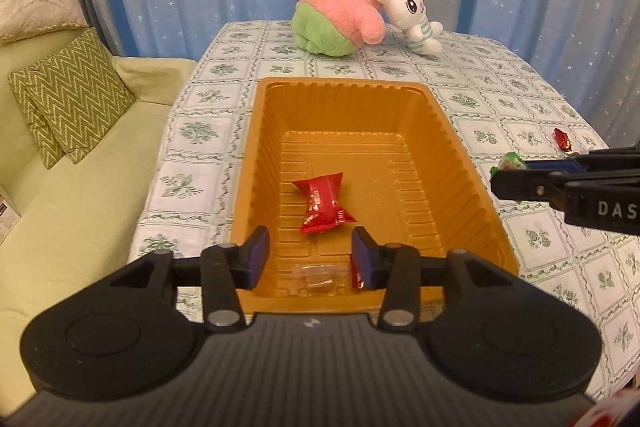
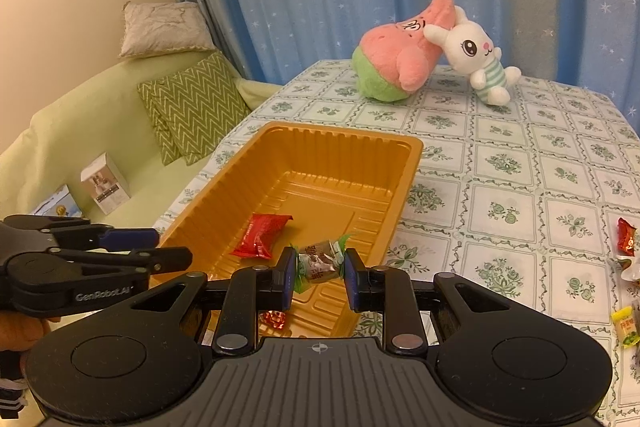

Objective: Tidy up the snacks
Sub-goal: 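Open the right gripper to drop the brown candy in the tray, then move the right gripper back toward the remaining candy pile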

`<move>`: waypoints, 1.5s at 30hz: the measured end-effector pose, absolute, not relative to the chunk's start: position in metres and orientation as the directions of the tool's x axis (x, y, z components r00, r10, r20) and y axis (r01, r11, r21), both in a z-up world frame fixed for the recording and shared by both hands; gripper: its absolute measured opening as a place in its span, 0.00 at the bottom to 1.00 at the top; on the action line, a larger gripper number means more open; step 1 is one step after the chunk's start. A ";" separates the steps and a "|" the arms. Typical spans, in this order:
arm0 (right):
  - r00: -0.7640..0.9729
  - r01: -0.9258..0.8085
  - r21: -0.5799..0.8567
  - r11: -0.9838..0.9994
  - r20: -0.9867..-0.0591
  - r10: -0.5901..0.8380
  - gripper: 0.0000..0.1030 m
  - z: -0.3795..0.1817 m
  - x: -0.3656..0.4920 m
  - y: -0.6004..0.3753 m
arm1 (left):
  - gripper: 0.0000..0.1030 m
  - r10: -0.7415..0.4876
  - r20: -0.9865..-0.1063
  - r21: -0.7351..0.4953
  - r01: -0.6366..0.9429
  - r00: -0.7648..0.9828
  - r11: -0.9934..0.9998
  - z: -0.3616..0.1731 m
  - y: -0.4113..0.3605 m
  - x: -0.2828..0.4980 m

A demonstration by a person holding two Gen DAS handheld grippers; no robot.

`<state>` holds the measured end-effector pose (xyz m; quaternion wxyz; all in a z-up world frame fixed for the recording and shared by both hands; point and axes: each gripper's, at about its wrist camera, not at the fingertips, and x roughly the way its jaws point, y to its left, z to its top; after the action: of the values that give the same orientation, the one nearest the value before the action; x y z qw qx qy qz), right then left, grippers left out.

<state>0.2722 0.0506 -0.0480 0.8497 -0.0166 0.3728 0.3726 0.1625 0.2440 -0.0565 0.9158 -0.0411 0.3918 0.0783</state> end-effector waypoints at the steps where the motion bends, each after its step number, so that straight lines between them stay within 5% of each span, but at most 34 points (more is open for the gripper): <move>1: 0.444 -0.647 0.249 0.721 -0.646 0.621 0.25 -0.048 0.272 0.052 | 0.44 0.114 -0.721 -0.015 -0.179 0.683 0.984 -0.055 0.245 0.161; 9: 0.409 -0.667 0.293 0.685 -0.624 0.666 0.26 -0.046 0.272 0.059 | 0.49 0.129 -0.715 -0.015 -0.199 0.687 0.980 -0.050 0.249 0.153; 10: 0.398 -0.668 0.310 0.677 -0.619 0.677 0.30 -0.046 0.273 0.059 | 0.51 0.131 -0.715 -0.016 -0.203 0.687 0.979 -0.050 0.250 0.151; 12: 0.395 -0.654 0.341 0.675 -0.607 0.690 0.54 -0.045 0.275 0.057 | 0.53 0.133 -0.714 -0.019 -0.209 0.687 0.978 -0.050 0.250 0.148; 13: 0.406 -0.644 0.350 0.680 -0.597 0.692 0.56 -0.044 0.276 0.054 | 0.54 0.135 -0.713 -0.019 -0.211 0.688 0.977 -0.049 0.249 0.147; 22: 0.484 -0.564 0.345 0.750 -0.597 0.639 0.57 -0.026 0.260 0.013 | 0.71 0.139 -0.692 -0.039 -0.229 0.708 0.973 -0.034 0.230 0.129; 45: 0.682 -0.318 0.218 0.923 -0.624 0.382 0.57 0.003 0.173 -0.132 | 0.87 0.060 -0.638 -0.092 -0.154 0.768 0.984 0.002 0.126 0.087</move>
<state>0.1725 -0.1323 0.0031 0.9158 0.0461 0.3503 0.1911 0.0872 0.1257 0.0016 0.9377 -0.0695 0.3357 0.0571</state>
